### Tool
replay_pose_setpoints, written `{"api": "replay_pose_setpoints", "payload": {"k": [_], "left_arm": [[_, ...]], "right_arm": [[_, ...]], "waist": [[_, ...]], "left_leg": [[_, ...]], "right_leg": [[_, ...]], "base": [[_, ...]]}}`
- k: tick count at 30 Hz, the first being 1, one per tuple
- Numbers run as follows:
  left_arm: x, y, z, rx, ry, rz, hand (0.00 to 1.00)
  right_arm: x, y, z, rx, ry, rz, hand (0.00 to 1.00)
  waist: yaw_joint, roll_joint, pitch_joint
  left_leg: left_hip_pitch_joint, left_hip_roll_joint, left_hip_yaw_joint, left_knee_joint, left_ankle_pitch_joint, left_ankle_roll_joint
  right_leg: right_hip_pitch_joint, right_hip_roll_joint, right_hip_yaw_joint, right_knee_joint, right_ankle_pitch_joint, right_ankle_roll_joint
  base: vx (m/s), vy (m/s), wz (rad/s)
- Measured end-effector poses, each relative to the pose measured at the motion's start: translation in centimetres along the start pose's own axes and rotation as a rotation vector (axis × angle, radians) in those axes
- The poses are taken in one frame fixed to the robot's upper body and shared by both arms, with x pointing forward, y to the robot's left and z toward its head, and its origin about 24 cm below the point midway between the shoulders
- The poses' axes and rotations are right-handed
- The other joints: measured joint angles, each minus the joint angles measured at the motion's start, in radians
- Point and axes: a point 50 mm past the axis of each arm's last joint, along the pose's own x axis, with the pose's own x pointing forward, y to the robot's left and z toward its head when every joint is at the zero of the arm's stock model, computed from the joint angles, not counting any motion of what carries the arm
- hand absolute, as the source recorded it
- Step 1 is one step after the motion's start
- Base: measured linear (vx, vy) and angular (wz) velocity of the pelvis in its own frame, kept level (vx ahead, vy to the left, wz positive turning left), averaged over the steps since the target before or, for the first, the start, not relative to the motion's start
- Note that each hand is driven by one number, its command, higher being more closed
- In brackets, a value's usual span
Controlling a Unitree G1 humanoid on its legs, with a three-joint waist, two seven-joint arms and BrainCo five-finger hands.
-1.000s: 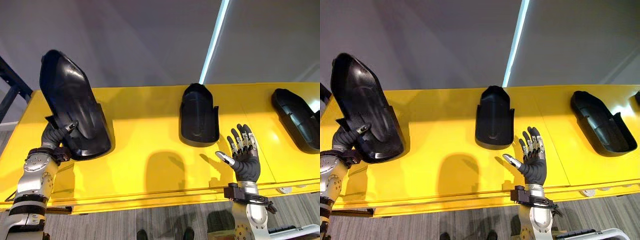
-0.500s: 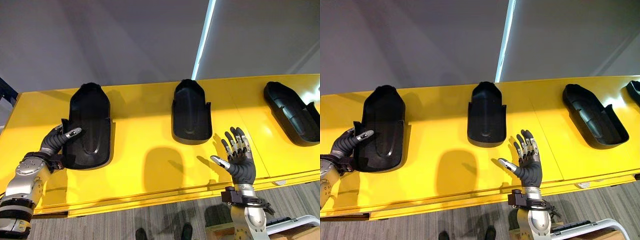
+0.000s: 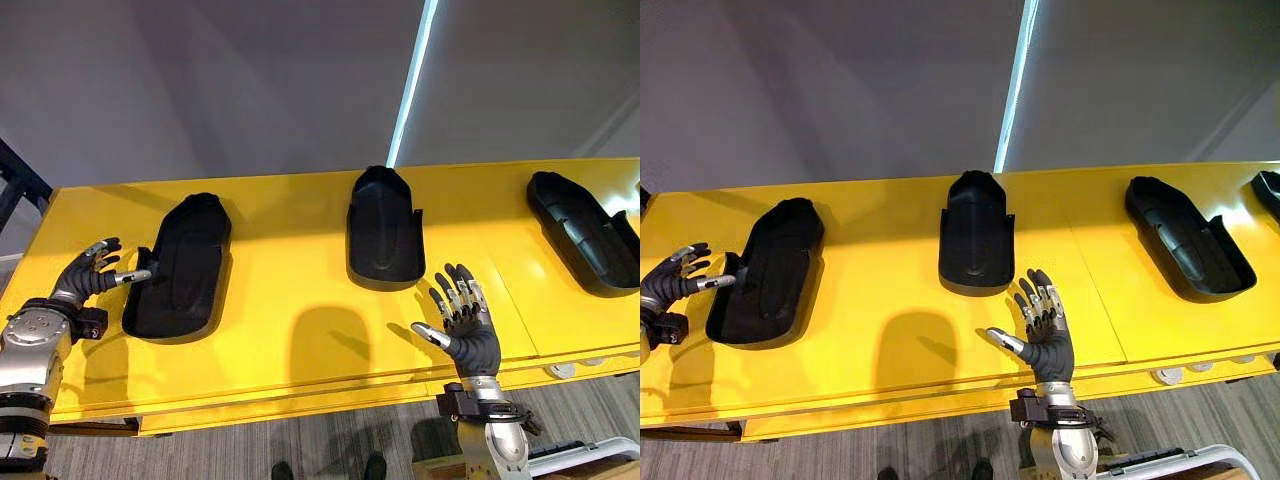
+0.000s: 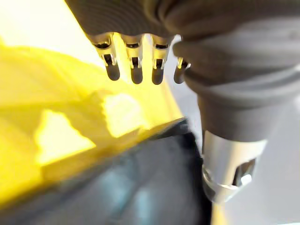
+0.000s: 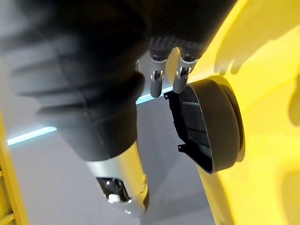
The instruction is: Walk over and take plastic housings, then place them on the shelf
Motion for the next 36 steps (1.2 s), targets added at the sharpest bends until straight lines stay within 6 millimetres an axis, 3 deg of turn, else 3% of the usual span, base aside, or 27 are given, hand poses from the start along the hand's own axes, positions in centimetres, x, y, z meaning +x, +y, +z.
{"api": "replay_pose_setpoints", "payload": {"k": [5,8,9,11,12,14,17,19,23,26,36], "left_arm": [[0.4,-0.9,3.2,-0.143,-0.153,-0.017,0.00],[0.6,0.4,6.5,-0.160,-0.292,0.084,0.00],[0.0,1.4,8.1,-0.146,-0.373,0.157,1.00],[-1.2,2.4,10.0,-0.141,-0.497,0.256,1.00],[-2.9,2.9,11.0,-0.142,-0.614,0.353,1.00],[-5.7,2.6,10.7,-0.166,-0.741,0.467,1.00],[-9.9,-0.5,6.4,-0.206,-0.745,0.557,1.00],[-12.6,-5.7,1.6,-0.315,-0.561,0.525,1.00],[-15.2,-10.3,-1.3,-0.416,-0.381,0.450,1.00],[-15.7,-11.5,-1.7,-0.448,-0.347,0.407,1.00],[-14.8,-12.9,-3.2,-0.466,-0.289,0.296,1.00]], "right_arm": [[0.0,0.0,0.0,-0.001,0.001,-0.001,0.00],[0.0,0.1,-0.1,-0.003,0.005,0.007,0.00],[0.0,0.0,-0.1,-0.004,0.006,0.006,0.00],[-0.1,0.0,-0.1,-0.004,0.009,0.005,0.00],[-0.1,0.0,-0.1,-0.007,0.010,0.007,0.00],[-0.3,-0.2,-0.2,-0.009,0.016,0.006,0.00],[-0.6,-0.7,-0.1,-0.005,0.011,-0.026,0.00],[-0.6,-1.2,0.1,0.004,-0.012,-0.072,0.00],[0.0,-0.7,0.1,0.021,-0.031,-0.050,0.00],[0.5,-0.2,0.3,0.028,-0.044,-0.025,0.00],[1.8,0.3,1.0,0.013,-0.093,0.005,0.00]], "waist": [[0.003,0.015,-0.009],[0.004,0.030,-0.023],[0.003,0.034,-0.031],[0.004,0.038,-0.041],[0.005,0.041,-0.047],[0.013,0.047,-0.059],[0.032,0.050,-0.067],[0.046,0.048,-0.068],[0.055,0.045,-0.065],[0.056,0.044,-0.058],[0.047,0.026,0.032]], "left_leg": [[0.016,-0.001,-0.004,0.000,0.000,0.000],[0.019,-0.001,-0.007,0.000,0.000,0.000],[0.018,0.000,-0.007,0.000,0.000,0.000],[0.018,0.000,-0.008,0.000,0.000,0.000],[0.017,0.000,-0.007,-0.001,0.000,0.000],[0.017,0.000,-0.007,-0.001,0.000,0.000],[0.017,0.000,-0.013,-0.001,0.000,0.000],[0.008,-0.002,-0.041,-0.001,0.000,0.000],[-0.010,-0.005,-0.066,-0.002,0.003,0.003],[-0.030,-0.005,-0.085,-0.005,0.009,0.006],[-0.087,-0.017,-0.116,-0.001,0.029,0.008]], "right_leg": [[0.022,-0.001,-0.004,-0.005,0.000,0.000],[0.025,0.000,-0.006,-0.005,0.000,0.000],[0.025,0.000,-0.006,-0.005,0.000,0.000],[0.025,0.000,-0.006,-0.005,0.000,0.000],[0.025,0.000,-0.005,-0.006,0.000,0.000],[0.025,0.000,-0.004,-0.008,0.000,0.000],[0.031,0.001,-0.011,-0.016,0.000,0.000],[0.042,0.000,-0.038,-0.021,0.000,0.000],[0.040,-0.002,-0.061,-0.022,0.000,0.000],[0.029,-0.003,-0.077,-0.021,0.000,0.001],[-0.022,-0.017,-0.108,-0.004,0.000,0.001]], "base": [[0.00,0.002,0.01],[-0.02,0.005,0.01],[0.00,0.000,0.00],[0.00,0.000,0.00],[0.00,0.000,0.00],[0.00,0.000,0.00],[0.00,0.003,0.07],[-0.03,0.003,0.31],[-0.04,0.009,0.23],[-0.05,0.006,0.16],[-0.01,0.012,0.10]]}}
